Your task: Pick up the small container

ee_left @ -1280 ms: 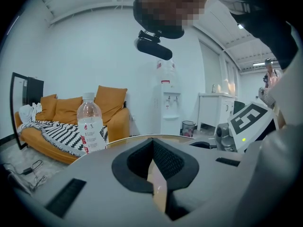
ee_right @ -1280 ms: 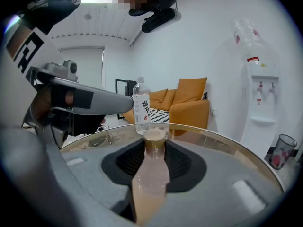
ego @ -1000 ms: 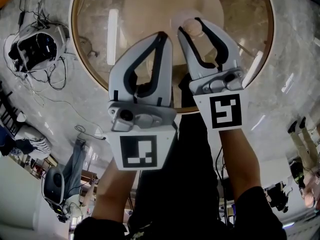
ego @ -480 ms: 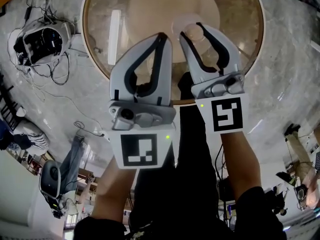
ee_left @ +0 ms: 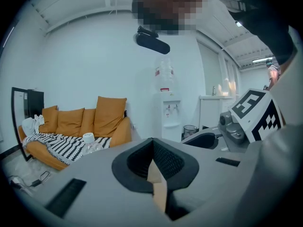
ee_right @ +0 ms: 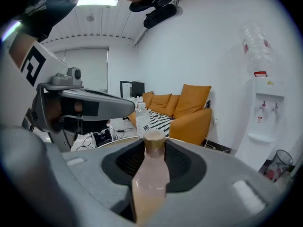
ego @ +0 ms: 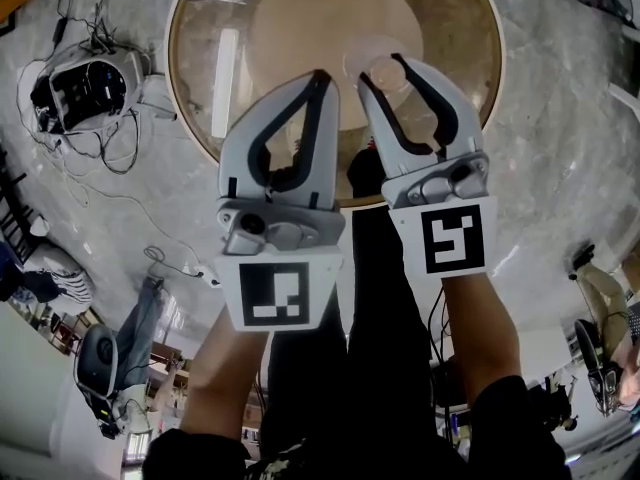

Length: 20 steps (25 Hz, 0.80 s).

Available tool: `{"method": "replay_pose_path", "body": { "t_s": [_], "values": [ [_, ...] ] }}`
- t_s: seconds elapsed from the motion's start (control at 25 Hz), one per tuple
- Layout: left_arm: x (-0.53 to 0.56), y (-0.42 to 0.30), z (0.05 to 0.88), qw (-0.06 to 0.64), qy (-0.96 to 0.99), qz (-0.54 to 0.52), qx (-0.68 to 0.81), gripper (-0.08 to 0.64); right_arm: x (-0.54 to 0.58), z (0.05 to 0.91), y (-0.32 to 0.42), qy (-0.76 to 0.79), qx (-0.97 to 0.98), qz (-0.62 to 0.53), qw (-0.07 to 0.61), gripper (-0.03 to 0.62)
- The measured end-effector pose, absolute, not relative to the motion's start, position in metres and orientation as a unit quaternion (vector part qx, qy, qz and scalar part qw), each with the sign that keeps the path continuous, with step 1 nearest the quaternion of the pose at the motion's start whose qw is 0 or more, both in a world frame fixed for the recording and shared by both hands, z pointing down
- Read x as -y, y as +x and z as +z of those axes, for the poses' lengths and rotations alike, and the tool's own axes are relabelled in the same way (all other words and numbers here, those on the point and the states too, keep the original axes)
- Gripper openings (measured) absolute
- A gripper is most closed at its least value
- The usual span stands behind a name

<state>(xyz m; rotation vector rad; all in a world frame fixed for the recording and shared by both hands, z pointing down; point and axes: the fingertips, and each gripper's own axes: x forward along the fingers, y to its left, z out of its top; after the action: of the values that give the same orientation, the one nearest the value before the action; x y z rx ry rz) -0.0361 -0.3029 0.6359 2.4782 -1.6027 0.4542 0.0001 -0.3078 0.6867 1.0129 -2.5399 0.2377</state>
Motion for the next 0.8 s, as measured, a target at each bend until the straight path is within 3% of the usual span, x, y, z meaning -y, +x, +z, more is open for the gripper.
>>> {"method": "replay_pose_path", "body": {
  "t_s": [0.8],
  "values": [
    [0.292, -0.019, 0.541, 0.071, 0.840, 0.146, 0.517, 0.006, 0.298, 0.563, 0.014, 0.367, 0.912, 0.074, 0.171, 0.127]
  ]
}}
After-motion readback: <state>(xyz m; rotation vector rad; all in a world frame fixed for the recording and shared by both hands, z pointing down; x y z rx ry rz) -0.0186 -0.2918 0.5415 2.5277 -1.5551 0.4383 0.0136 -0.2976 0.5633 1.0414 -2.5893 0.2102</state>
